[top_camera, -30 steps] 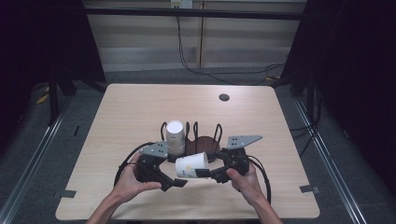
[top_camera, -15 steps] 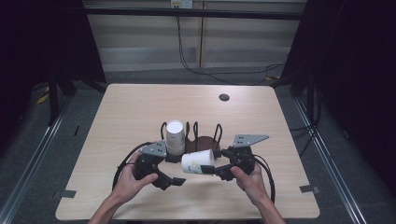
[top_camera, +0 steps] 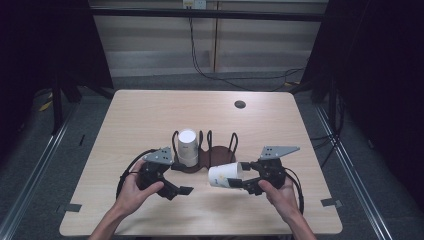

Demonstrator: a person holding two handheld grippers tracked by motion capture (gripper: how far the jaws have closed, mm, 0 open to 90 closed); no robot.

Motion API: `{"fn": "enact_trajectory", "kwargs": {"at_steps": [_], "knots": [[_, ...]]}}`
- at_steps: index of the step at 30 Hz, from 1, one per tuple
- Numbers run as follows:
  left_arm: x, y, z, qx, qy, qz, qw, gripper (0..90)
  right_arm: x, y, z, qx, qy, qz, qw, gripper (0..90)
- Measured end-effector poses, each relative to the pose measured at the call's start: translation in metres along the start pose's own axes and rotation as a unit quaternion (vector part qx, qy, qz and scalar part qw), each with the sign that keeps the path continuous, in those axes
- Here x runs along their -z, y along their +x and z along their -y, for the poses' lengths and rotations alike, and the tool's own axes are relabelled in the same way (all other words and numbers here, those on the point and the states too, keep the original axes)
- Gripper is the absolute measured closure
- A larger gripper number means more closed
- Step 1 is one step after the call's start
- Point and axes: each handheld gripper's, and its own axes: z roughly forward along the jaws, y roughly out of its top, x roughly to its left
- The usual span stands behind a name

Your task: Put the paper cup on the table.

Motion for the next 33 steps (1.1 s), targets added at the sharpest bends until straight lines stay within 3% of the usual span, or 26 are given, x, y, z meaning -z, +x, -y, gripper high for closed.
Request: {"fn": "enact_trajectory", "kwargs": {"at_steps": [19, 24, 29, 33], "knots": [[0.006, 0.004, 0.008, 0.000, 0.014, -0.023, 0.9996, 16.8, 0.025, -0.013, 0.004, -0.011, 0.008, 0.027, 0.9995, 28.2], [0.008, 0.001, 0.009, -0.009, 0.019, -0.026, 0.9994, 16.8, 0.032, -0.015, 0.003, -0.008, 0.017, 0.044, 0.9988, 28.2], [0.009, 0.004, 0.014, -0.001, 0.022, -0.027, 0.9994, 16.8, 0.038, -0.019, 0.002, -0.009, 0.017, 0.053, 0.9984, 28.1], [0.008, 0.003, 0.015, -0.006, 0.029, -0.031, 0.9991, 16.8, 0.043, -0.020, 0.000, -0.006, 0.025, 0.066, 0.9975, 28.0]]}}
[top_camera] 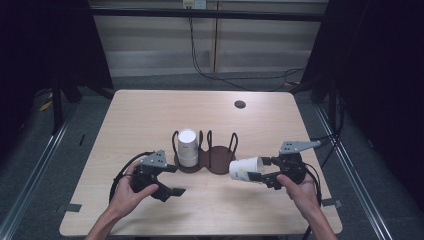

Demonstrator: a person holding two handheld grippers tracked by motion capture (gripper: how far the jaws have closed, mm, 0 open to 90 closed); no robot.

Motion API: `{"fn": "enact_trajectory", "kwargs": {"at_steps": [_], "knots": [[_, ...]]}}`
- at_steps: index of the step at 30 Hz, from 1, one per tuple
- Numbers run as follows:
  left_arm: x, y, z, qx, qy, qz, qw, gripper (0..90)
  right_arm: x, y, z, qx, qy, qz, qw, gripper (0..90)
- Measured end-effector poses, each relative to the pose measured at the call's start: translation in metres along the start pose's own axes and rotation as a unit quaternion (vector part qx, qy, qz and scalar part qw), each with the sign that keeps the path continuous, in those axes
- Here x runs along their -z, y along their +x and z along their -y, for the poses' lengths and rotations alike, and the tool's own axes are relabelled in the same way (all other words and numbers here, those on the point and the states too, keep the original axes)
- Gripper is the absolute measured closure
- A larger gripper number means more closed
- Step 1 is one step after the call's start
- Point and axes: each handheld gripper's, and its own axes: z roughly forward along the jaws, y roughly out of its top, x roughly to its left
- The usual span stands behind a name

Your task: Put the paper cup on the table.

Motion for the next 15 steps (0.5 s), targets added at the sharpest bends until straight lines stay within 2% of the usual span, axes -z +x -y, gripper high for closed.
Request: {"fn": "enact_trajectory", "kwargs": {"at_steps": [1, 4, 7, 11, 14, 15], "knots": [[0.000, 0.000, 0.000, 0.001, -0.002, 0.005, 1.0000, 16.8, 0.002, -0.001, -0.001, 0.000, 0.001, 0.003, 1.0000, 28.0], [-0.001, 0.000, 0.001, 0.003, -0.001, 0.001, 1.0000, 16.8, 0.007, -0.003, -0.003, -0.001, 0.010, 0.013, 0.9999, 28.0], [-0.001, 0.001, 0.002, 0.003, 0.002, 0.001, 1.0000, 16.8, 0.009, -0.007, -0.004, 0.002, 0.027, 0.021, 0.9994, 27.7], [0.000, 0.001, 0.004, 0.008, 0.004, -0.002, 1.0000, 16.8, 0.009, -0.012, -0.006, 0.000, 0.037, 0.031, 0.9989, 27.5], [0.003, -0.001, 0.006, 0.016, -0.005, -0.002, 0.9999, 16.8, 0.010, -0.014, -0.008, -0.001, 0.043, 0.040, 0.9983, 27.4], [0.004, -0.002, 0.007, 0.013, 0.000, -0.004, 0.9999, 16.8, 0.010, -0.014, -0.009, -0.002, 0.043, 0.044, 0.9981, 27.4]]}}
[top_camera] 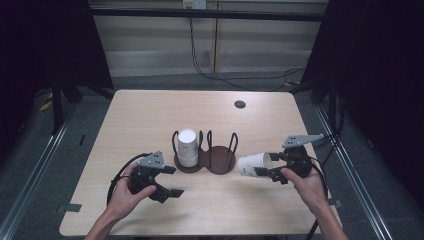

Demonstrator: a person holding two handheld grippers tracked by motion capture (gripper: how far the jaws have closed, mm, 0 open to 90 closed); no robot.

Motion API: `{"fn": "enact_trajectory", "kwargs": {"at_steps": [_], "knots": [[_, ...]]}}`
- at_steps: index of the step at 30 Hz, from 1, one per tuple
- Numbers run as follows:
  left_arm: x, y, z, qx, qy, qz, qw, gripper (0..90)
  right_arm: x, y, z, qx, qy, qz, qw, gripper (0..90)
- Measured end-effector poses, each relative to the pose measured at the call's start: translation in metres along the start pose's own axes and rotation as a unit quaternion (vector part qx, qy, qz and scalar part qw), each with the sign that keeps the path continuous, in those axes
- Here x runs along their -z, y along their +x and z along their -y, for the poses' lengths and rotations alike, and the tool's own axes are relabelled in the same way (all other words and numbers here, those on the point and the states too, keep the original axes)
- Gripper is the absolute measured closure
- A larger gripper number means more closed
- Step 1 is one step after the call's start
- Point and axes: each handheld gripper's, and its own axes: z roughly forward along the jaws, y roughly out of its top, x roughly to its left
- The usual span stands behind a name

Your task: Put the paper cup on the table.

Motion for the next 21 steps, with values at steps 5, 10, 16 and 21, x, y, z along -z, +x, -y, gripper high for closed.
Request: {"fn": "enact_trajectory", "kwargs": {"at_steps": [5, 10, 16, 21], "knots": [[0.004, 0.000, 0.006, 0.001, 0.006, -0.005, 1.0000, 16.8, 0.001, -0.004, -0.006, 0.000, 0.022, 0.017, 0.9996, 27.3], [0.004, 0.003, 0.012, 0.006, 0.007, -0.007, 0.9999, 16.8, -0.002, -0.011, -0.010, -0.001, 0.044, 0.032, 0.9985, 27.4], [0.003, 0.002, 0.015, 0.004, 0.005, -0.006, 1.0000, 16.8, -0.009, -0.022, -0.020, -0.008, 0.083, 0.051, 0.9952, 27.2], [0.002, -0.001, 0.016, -0.005, 0.003, 0.002, 1.0000, 16.8, -0.015, -0.027, -0.028, -0.008, 0.114, 0.072, 0.9908, 26.8]]}}
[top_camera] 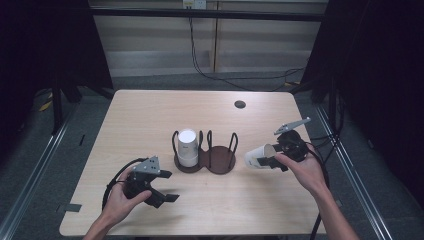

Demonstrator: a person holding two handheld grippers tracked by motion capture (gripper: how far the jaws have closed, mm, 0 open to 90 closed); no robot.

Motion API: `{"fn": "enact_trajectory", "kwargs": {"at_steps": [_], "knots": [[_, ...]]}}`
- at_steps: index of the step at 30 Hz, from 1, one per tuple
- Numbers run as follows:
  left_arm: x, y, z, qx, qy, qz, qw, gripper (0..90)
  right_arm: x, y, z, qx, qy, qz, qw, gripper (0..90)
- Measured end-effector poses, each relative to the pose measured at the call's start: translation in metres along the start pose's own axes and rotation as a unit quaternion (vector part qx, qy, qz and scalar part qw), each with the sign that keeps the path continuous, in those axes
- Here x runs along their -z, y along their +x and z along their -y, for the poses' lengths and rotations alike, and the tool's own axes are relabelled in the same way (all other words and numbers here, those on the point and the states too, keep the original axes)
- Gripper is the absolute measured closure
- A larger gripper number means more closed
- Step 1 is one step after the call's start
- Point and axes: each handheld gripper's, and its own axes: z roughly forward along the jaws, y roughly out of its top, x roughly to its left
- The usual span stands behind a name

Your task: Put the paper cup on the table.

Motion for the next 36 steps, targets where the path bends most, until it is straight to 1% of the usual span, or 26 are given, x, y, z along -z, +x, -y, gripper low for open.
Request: {"fn": "enact_trajectory", "kwargs": {"at_steps": [3, 6, 7, 9, 10, 11, 13, 15, 16, 17, 19, 21, 24, 25, 26, 27, 30, 31, 32, 33, 35, 36], "knots": [[0.000, 0.000, 0.000, -0.002, -0.003, 0.003, 1.0000, 16.8, -0.002, -0.003, -0.006, -0.001, 0.019, 0.010, 0.9998, 26.9], [0.001, 0.001, 0.000, -0.001, -0.003, 0.003, 1.0000, 16.7, -0.004, -0.005, -0.011, 0.004, 0.031, 0.021, 0.9993, 26.7], [0.001, 0.000, 0.001, 0.000, -0.003, 0.003, 1.0000, 16.7, -0.005, -0.005, -0.013, 0.008, 0.033, 0.025, 0.9991, 26.6], [0.001, 0.001, 0.001, -0.001, -0.001, 0.003, 1.0000, 16.8, -0.006, -0.005, -0.016, 0.013, 0.038, 0.028, 0.9988, 26.5], [0.001, 0.000, 0.001, 0.000, -0.003, 0.003, 1.0000, 16.8, -0.007, -0.005, -0.018, 0.011, 0.043, 0.032, 0.9985, 26.5], [0.001, 0.001, 0.001, 0.000, -0.001, 0.002, 1.0000, 16.7, -0.008, -0.006, -0.019, 0.015, 0.051, 0.035, 0.9980, 26.4], [0.002, 0.001, 0.001, -0.001, 0.002, 0.002, 1.0000, 16.8, -0.010, -0.007, -0.021, 0.013, 0.064, 0.040, 0.9970, 26.1], [0.001, 0.001, 0.002, 0.002, -0.005, 0.003, 1.0000, 16.8, -0.012, -0.010, -0.023, 0.007, 0.073, 0.039, 0.9965, 26.0], [0.002, 0.001, 0.002, 0.001, -0.002, 0.002, 1.0000, 16.8, -0.013, -0.011, -0.023, 0.004, 0.076, 0.039, 0.9963, 26.0], [0.002, 0.002, 0.002, 0.001, -0.002, -0.001, 1.0000, 16.8, -0.015, -0.012, -0.023, 0.001, 0.081, 0.043, 0.9958, 26.0], [0.003, 0.002, 0.002, 0.002, 0.000, -0.001, 1.0000, 16.8, -0.017, -0.015, -0.025, 0.000, 0.099, 0.053, 0.9937, 25.7], [0.003, 0.003, 0.003, 0.004, -0.002, 0.002, 1.0000, 16.8, -0.020, -0.018, -0.027, -0.009, 0.111, 0.056, 0.9923, 25.5], [0.003, 0.003, 0.003, 0.006, -0.002, 0.002, 1.0000, 16.7, -0.025, -0.022, -0.029, -0.010, 0.124, 0.066, 0.9901, 24.9], [0.003, 0.003, 0.003, 0.006, -0.002, 0.002, 1.0000, 16.8, -0.027, -0.022, -0.029, -0.007, 0.124, 0.067, 0.9900, 24.7], [0.004, 0.003, 0.003, 0.006, -0.003, 0.003, 1.0000, 16.8, -0.029, -0.022, -0.030, -0.009, 0.132, 0.065, 0.9891, 24.6], [0.004, 0.003, 0.003, 0.006, -0.003, 0.002, 1.0000, 16.8, -0.031, -0.023, -0.030, -0.007, 0.137, 0.067, 0.9882, 24.5], [0.004, 0.004, 0.003, 0.008, -0.004, 0.000, 1.0000, 16.8, -0.035, -0.025, -0.031, -0.006, 0.145, 0.076, 0.9865, 24.3], [0.004, 0.004, 0.003, 0.006, -0.001, 0.001, 1.0000, 16.8, -0.036, -0.025, -0.031, -0.005, 0.149, 0.077, 0.9858, 24.2], [0.004, 0.004, 0.003, 0.006, 0.001, 0.005, 1.0000, 16.7, -0.037, -0.026, -0.032, -0.010, 0.151, 0.079, 0.9854, 24.1], [0.003, 0.003, 0.003, 0.006, 0.000, 0.009, 0.9999, 16.7, -0.038, -0.028, -0.032, -0.010, 0.152, 0.078, 0.9852, 24.0], [0.000, 0.003, 0.003, 0.005, 0.003, 0.009, 0.9999, 16.7, -0.040, -0.030, -0.032, -0.018, 0.158, 0.080, 0.9841, 23.8], [0.000, 0.003, 0.003, 0.005, 0.003, 0.009, 0.9999, 16.8, -0.040, -0.030, -0.032, -0.018, 0.158, 0.080, 0.9841, 23.8]]}}
